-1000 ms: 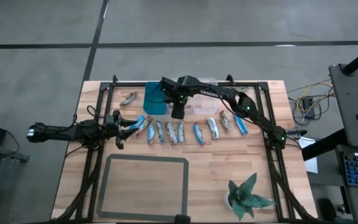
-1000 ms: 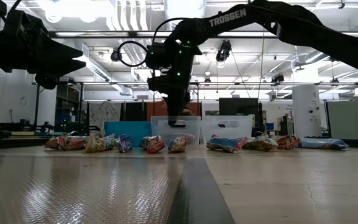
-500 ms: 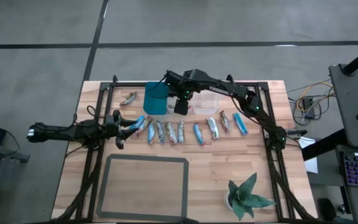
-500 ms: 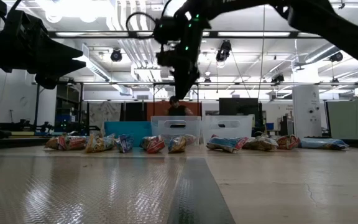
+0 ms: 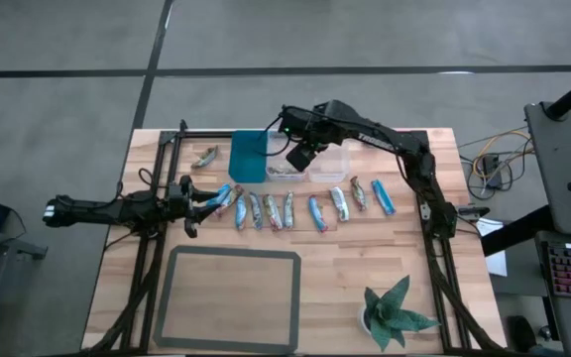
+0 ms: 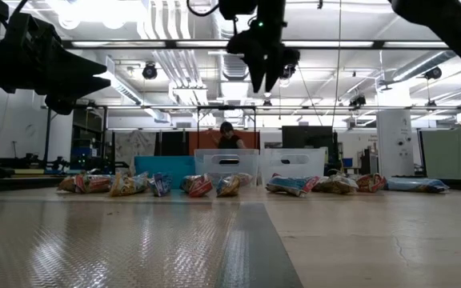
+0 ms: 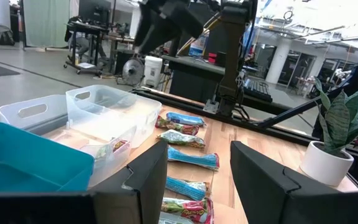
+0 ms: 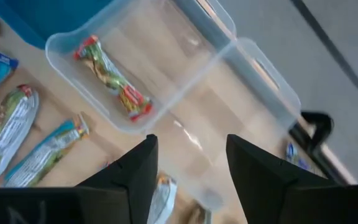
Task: Pick and place Granola Bars by type
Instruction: Put the red granola bar into the left transparent bin
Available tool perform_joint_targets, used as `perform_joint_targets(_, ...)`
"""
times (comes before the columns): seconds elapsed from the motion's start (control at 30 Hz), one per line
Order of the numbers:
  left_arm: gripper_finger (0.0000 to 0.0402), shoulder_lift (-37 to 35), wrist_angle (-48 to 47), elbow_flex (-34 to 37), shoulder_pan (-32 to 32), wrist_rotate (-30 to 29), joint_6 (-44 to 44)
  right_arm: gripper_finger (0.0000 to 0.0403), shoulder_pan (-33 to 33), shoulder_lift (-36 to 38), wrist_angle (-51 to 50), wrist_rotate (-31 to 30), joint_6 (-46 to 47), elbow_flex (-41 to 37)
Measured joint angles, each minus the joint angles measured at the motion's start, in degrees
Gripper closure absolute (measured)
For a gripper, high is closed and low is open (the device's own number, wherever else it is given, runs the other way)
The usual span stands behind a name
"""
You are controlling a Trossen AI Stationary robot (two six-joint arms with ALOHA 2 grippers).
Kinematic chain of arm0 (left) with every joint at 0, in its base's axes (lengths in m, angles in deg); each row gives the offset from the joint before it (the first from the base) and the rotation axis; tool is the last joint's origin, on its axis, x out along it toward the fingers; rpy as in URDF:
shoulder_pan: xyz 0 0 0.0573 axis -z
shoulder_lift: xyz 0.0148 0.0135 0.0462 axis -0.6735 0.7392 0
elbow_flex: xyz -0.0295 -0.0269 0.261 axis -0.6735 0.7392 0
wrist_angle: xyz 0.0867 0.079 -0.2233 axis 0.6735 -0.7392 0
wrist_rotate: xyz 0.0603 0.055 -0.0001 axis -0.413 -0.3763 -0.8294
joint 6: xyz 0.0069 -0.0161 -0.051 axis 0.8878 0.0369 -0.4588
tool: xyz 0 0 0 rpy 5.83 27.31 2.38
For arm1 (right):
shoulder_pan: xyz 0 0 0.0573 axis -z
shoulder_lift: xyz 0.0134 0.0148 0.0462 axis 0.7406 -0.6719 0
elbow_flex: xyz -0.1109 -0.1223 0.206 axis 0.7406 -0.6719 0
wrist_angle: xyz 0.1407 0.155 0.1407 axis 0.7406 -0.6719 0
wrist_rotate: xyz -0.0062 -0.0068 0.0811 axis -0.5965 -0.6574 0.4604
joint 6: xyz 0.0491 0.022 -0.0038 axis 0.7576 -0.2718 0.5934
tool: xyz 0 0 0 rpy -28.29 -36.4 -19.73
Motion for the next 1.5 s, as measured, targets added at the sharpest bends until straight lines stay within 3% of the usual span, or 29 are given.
perform_joint_targets(0.13, 0.0243, 0.0, 0.0, 0.0, 0.0, 0.0, 0.0, 0.0209, 0.0, 2.2, -1.4, 0.4, 9.7, -0.4)
perform_joint_targets(0.47, 0.0243, 0.0, 0.0, 0.0, 0.0, 0.0, 0.0, 0.0151, -0.6, 9.8, -1.6, -1.6, 23.5, -6.2)
perform_joint_targets(0.87, 0.0243, 0.0, 0.0, 0.0, 0.0, 0.0, 0.0, 0.0091, -0.6, 22.1, 0.2, 2.6, 34.3, -29.8)
perform_joint_targets(1.17, 0.0243, 0.0, 0.0, 0.0, 0.0, 0.0, 0.0, 0.0058, -0.7, 33.5, 19.4, 7.9, 33.4, -50.6)
perform_joint_targets(1.5, 0.0243, 0.0, 0.0, 0.0, 0.0, 0.0, 0.0, 0.0053, -0.7, 38.7, 26.7, 8.0, 34.4, -66.7)
